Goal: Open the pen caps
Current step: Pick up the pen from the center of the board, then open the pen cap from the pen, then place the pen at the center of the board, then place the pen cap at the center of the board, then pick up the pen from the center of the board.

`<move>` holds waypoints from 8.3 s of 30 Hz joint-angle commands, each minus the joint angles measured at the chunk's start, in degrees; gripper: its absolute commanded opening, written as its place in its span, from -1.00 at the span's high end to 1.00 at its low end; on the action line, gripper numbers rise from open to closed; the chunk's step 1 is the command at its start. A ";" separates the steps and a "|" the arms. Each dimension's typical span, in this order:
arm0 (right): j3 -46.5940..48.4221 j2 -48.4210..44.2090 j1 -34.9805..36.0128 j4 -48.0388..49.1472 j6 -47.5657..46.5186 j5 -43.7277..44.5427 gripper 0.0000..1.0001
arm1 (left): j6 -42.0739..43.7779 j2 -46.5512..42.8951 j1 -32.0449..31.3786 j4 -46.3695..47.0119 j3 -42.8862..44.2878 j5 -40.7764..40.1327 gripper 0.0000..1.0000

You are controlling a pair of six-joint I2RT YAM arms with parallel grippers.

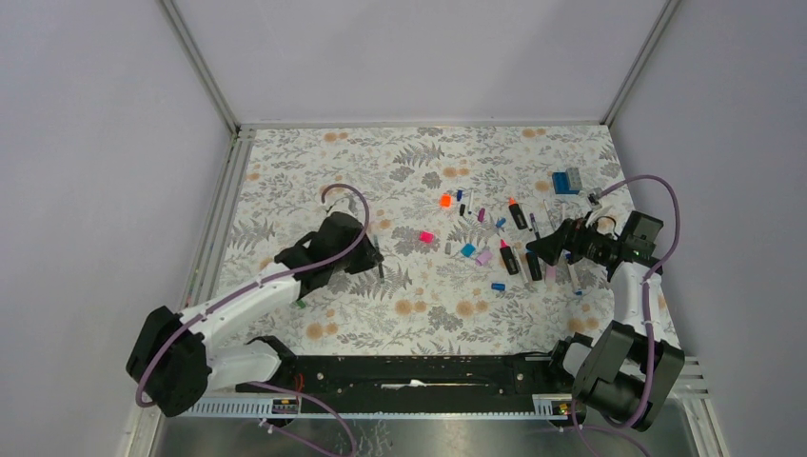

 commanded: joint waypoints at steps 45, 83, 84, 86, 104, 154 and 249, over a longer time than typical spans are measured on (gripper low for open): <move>-1.53 3.99 26.01 38.39 38.55 -17.16 1.00 | 0.91 28.81 -15.80 81.41 12.10 20.45 0.69; -3.23 4.79 26.06 31.38 29.08 -18.50 1.00 | -0.72 30.92 -9.28 59.73 25.86 29.06 0.24; -3.19 4.89 26.08 31.34 29.05 -18.38 1.00 | -0.99 31.20 -9.29 59.84 25.99 29.39 0.36; -3.13 5.03 26.01 31.21 29.08 -17.98 1.00 | -1.57 31.59 -9.24 60.35 26.13 30.30 0.62; -7.30 7.77 33.16 34.55 28.74 -17.80 1.00 | 4.67 31.78 2.62 60.28 39.41 23.69 1.00; 16.61 32.50 57.90 -9.98 -3.16 41.60 0.62 | 9.79 16.96 5.22 8.59 -0.85 10.64 0.53; 13.98 5.89 41.11 -12.23 -16.35 10.58 -0.55 | 6.59 -15.63 33.10 19.06 -15.49 30.47 0.97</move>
